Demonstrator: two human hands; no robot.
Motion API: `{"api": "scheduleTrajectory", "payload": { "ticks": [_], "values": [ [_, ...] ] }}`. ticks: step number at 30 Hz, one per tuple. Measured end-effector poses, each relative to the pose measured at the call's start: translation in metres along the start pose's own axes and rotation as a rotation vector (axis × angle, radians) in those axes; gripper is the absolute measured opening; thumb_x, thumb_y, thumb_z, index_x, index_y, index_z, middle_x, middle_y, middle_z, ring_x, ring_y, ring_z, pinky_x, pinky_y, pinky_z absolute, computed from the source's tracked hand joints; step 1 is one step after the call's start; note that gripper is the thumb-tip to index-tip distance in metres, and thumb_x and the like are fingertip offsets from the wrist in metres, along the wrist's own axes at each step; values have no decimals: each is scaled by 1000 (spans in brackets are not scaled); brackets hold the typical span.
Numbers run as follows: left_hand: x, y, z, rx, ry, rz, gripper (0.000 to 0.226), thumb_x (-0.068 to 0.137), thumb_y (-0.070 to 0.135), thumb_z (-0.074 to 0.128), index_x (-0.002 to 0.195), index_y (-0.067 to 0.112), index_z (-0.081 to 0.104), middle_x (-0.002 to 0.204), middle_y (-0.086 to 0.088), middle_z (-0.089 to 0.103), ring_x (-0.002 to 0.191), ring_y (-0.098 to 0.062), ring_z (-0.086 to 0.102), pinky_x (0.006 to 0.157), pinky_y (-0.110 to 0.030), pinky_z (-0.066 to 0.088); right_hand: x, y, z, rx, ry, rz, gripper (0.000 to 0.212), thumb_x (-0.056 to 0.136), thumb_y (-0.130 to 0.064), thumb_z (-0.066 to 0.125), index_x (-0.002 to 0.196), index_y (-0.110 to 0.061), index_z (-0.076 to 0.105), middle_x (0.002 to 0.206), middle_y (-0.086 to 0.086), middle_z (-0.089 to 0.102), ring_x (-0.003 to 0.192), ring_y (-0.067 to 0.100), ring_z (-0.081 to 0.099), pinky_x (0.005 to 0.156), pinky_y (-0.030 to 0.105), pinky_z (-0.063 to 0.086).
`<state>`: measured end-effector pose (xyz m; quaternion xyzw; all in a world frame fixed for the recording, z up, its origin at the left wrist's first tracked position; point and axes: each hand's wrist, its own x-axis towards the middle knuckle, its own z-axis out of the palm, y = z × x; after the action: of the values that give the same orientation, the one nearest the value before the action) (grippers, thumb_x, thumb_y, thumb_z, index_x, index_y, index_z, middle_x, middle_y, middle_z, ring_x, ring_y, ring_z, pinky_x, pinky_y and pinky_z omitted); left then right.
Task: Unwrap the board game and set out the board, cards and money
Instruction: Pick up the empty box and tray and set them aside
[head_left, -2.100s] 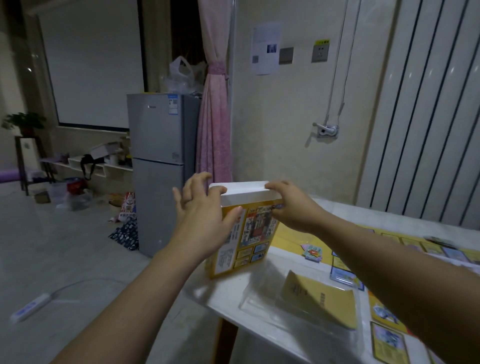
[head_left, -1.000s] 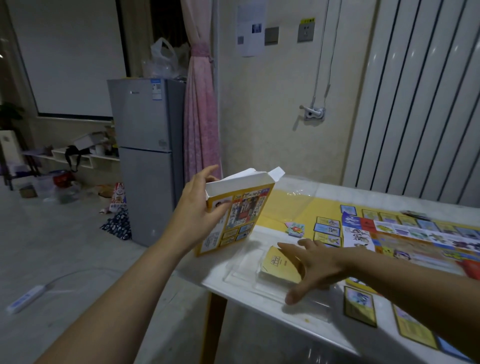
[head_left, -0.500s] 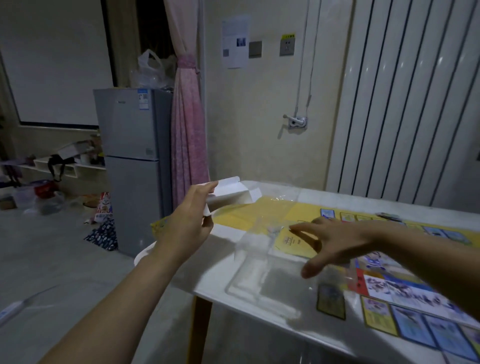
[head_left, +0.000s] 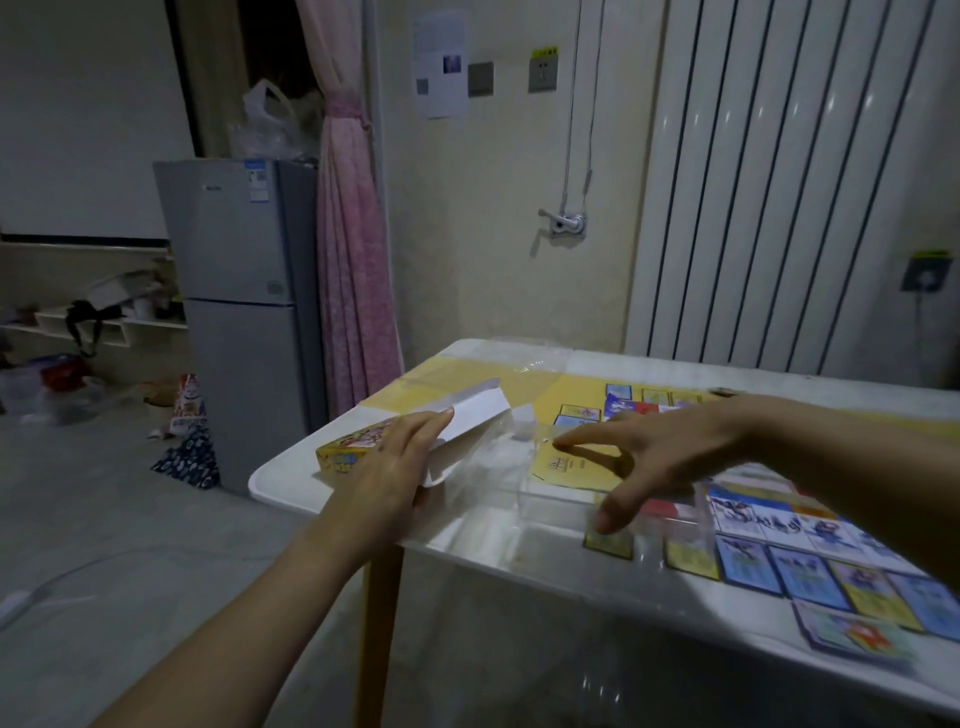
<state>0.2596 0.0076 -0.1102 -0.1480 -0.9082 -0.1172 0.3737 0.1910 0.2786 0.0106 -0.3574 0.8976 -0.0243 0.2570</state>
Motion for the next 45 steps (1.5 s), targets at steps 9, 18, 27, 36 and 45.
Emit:
{"api": "scheduleTrajectory", "payload": {
  "ticks": [9, 18, 27, 36, 45],
  "values": [
    [-18, -5, -5, 17, -7, 71, 70, 77, 24, 61, 138, 18, 28, 136, -1, 34, 96, -36, 62, 67, -43, 57, 7, -12, 6, 60, -46, -4, 98, 62, -60, 62, 146, -46, 14, 158, -5, 8, 143, 27, 17, 114, 47, 21],
    [-18, -7, -2, 12, -13, 107, 67, 82, 37, 49, 141, 27, 19, 137, 1, 33, 102, -35, 62, 61, -42, 56, 25, -9, 4, -68, 21, 64, 111, 44, -87, 54, 142, -55, 15, 157, -3, 11, 143, 32, 16, 114, 58, 18],
    [-16, -5, -3, -11, -70, 117, 100, 70, 12, 78, 142, 33, 12, 138, 7, 32, 94, -35, 65, 58, -41, 56, 27, -15, 3, -118, 46, 87, 102, 56, -83, 52, 145, -50, 14, 158, -3, 12, 143, 31, 15, 114, 54, 19],
    [-7, 18, -3, 82, -98, 148, 113, 56, 20, 90, 144, 21, 20, 136, 2, 33, 86, -24, 69, 54, -28, 55, 45, -25, 8, -111, 119, 63, 108, 51, -84, 50, 146, -42, 18, 155, 1, 23, 138, 29, 27, 112, 48, 28],
    [-11, 12, 8, -22, -129, 115, 110, 67, 15, 78, 143, 37, 1, 144, -2, 38, 93, -33, 65, 62, -41, 57, 50, -29, 31, -188, 183, -19, 97, 60, -87, 38, 145, -46, 20, 158, 0, 11, 143, 30, 12, 114, 52, 16]
  ]
}}
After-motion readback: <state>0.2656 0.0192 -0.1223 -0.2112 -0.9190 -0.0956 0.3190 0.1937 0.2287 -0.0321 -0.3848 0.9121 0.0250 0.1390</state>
